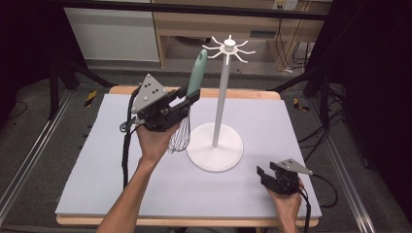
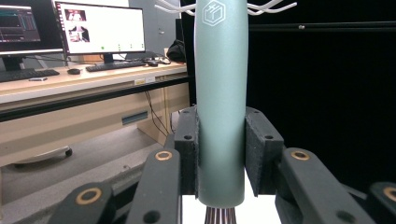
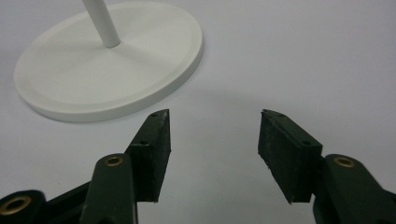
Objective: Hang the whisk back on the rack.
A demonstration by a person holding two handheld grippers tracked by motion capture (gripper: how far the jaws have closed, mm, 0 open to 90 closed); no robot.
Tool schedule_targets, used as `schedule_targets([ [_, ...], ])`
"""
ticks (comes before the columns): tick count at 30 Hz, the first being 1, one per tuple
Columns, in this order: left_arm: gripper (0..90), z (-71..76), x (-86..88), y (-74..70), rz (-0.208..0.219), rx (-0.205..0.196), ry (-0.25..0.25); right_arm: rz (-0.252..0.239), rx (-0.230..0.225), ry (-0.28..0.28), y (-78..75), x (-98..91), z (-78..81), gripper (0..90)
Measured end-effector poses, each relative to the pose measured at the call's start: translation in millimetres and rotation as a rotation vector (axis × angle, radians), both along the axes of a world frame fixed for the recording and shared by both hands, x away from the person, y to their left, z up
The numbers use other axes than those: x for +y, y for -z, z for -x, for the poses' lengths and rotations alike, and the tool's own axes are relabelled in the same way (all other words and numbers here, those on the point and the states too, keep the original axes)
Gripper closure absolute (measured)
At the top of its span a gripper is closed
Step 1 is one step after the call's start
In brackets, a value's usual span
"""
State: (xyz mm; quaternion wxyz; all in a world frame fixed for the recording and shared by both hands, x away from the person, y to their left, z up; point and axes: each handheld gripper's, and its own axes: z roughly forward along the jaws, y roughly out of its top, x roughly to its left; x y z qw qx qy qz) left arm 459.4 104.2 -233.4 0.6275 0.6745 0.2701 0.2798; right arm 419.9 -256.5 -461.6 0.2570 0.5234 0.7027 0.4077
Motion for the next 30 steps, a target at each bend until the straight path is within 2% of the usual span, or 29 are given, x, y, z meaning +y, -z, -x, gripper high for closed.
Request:
schedule_targets([
  [5,68.6,-1.3,-3.0,-0.7,-0.009,-0.004,-0.008,0.000,-0.001,0.002,0.0,-0.9,-0.2,44.2],
  [30,68.6,-13.8,-11.7,6.0,-0.021,0.030,-0.010,-0.001,0.000,0.001,-0.3,-1.6,0.0,44.3],
])
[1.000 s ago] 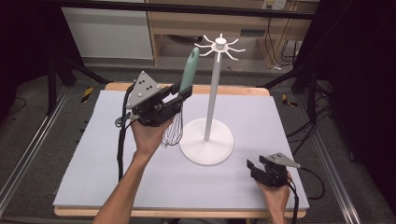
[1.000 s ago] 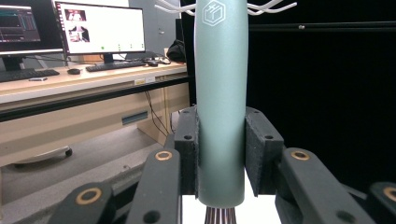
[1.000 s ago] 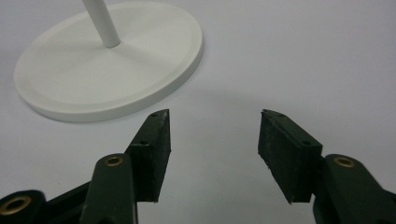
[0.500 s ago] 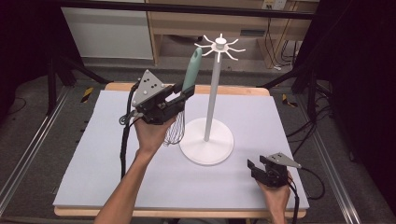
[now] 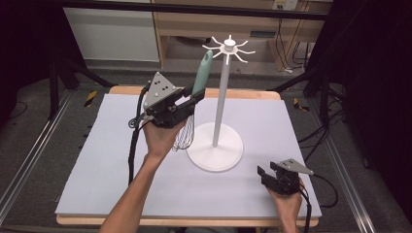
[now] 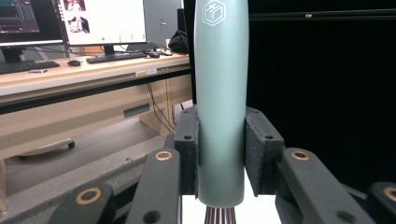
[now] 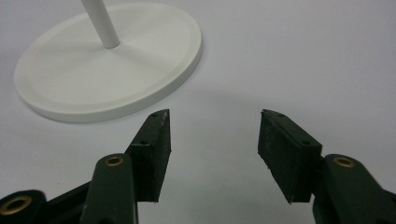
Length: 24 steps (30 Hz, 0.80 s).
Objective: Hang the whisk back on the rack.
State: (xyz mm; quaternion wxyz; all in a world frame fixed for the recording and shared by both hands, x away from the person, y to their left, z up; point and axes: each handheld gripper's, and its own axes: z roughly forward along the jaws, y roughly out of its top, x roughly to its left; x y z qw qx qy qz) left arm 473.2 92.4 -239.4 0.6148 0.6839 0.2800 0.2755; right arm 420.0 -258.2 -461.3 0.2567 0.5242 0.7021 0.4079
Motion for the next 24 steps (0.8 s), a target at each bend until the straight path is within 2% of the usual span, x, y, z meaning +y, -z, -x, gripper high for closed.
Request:
schedule_targets([
  [12,68.5,-6.9,-7.5,5.2,0.005,0.007,0.003,-0.004,0.000,0.001,-0.3,-0.6,0.4,44.4],
  [24,68.3,-13.8,-11.4,9.8,0.010,-0.004,-0.003,-0.003,-0.001,-0.003,-0.3,-0.5,0.4,44.3],
])
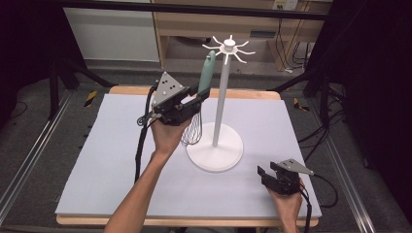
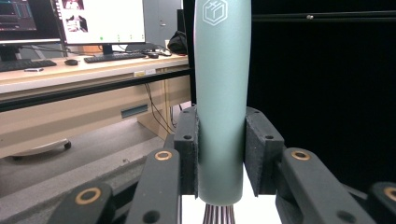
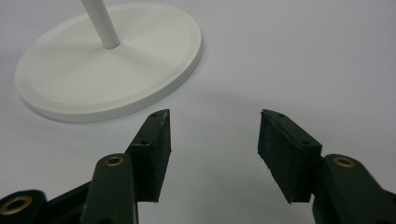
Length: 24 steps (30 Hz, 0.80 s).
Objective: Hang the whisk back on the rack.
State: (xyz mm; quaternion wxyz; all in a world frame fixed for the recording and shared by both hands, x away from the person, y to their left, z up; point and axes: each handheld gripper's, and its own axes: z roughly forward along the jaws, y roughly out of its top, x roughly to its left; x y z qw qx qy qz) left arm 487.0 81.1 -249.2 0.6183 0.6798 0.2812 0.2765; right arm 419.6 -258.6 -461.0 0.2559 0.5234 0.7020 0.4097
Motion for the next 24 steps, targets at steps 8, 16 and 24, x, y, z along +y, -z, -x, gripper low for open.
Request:
schedule_targets([
  [8,67.8,-4.9,-2.9,2.0,0.009,0.002,0.010,0.003,0.001,0.000,0.3,0.1,-0.1,44.3],
  [16,63.9,-2.5,0.7,-1.1,0.018,-0.003,0.015,0.006,-0.002,0.000,0.7,-0.3,-0.4,44.0],
  [24,57.3,7.4,9.7,-2.5,-0.016,-0.011,0.007,-0.001,0.002,0.005,0.0,-1.1,0.3,43.8],
])
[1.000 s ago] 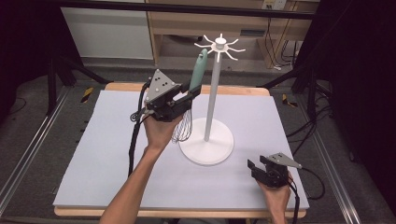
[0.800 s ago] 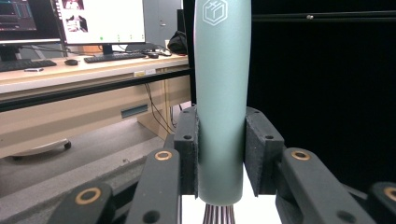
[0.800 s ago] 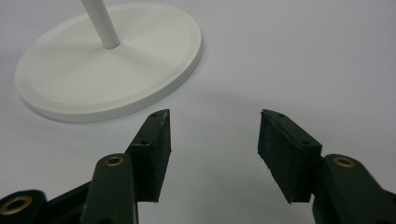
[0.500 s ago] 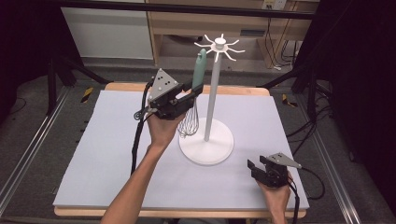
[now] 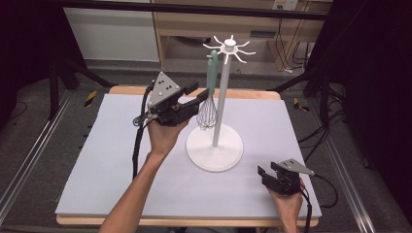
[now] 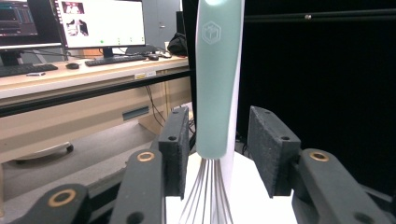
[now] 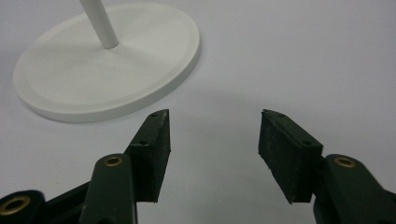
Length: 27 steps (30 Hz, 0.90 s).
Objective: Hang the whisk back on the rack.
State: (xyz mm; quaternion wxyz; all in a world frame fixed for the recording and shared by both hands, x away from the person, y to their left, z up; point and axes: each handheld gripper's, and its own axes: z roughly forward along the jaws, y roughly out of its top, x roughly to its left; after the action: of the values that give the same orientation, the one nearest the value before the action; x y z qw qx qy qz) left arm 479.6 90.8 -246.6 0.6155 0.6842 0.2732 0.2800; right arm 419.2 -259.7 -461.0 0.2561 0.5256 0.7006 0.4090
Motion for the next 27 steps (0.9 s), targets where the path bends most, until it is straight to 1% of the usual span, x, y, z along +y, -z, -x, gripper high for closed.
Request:
schedule_targets([
  [2,55.7,2.3,3.5,2.2,-0.014,0.007,-0.002,-0.005,0.002,0.004,0.1,-0.5,0.3,43.6],
  [3,54.9,2.3,3.5,2.2,-0.014,0.007,-0.002,-0.003,0.000,0.004,0.1,-0.9,0.3,43.6],
  [5,53.3,5.3,11.2,7.8,-0.031,0.022,-0.004,-0.005,0.000,0.006,0.1,-1.3,0.5,43.4],
  [7,51.6,6.5,14.1,10.4,-0.037,0.025,-0.005,-0.004,0.001,0.007,0.4,-1.9,0.6,43.1],
  [8,50.1,8.6,19.3,16.0,-0.052,0.035,-0.007,-0.004,0.001,0.007,0.6,-2.1,0.7,42.9],
  [9,48.9,8.6,19.3,16.0,-0.052,0.035,-0.007,-0.005,0.002,0.008,0.7,-2.2,0.7,42.6],
  [10,47.7,10.0,24.7,22.2,-0.058,0.048,-0.003,-0.003,0.002,0.010,0.8,-2.4,0.8,42.3],
  [11,46.5,10.8,27.1,25.4,-0.067,0.056,-0.004,-0.004,0.003,0.011,0.8,-2.3,1.0,41.8],
  [15,41.8,15.1,35.6,38.2,-0.107,0.064,-0.027,0.004,0.002,0.017,1.3,-2.4,1.2,38.7],
  [19,38.3,19.8,44.4,52.7,-0.119,0.079,-0.037,0.013,-0.002,0.029,2.3,-3.3,1.0,35.6],
  [22,37.2,22.5,51.1,64.8,-0.134,0.103,-0.040,0.007,0.005,0.038,2.2,-4.3,2.0,34.0],
  [23,36.6,22.5,51.1,64.8,-0.134,0.103,-0.040,0.007,0.005,0.038,2.2,-4.3,2.0,34.0],
  [24,36.4,23.9,54.9,72.7,-0.152,0.113,-0.048,0.007,0.003,0.046,2.3,-5.0,2.3,32.6],
  [25,35.9,23.9,54.9,72.7,-0.152,0.113,-0.048,0.007,0.003,0.046,2.3,-5.0,2.3,32.6],
  [27,34.8,24.5,58.2,79.8,-0.173,0.127,-0.062,0.016,-0.002,0.054,2.9,-6.1,2.2,30.8],
])
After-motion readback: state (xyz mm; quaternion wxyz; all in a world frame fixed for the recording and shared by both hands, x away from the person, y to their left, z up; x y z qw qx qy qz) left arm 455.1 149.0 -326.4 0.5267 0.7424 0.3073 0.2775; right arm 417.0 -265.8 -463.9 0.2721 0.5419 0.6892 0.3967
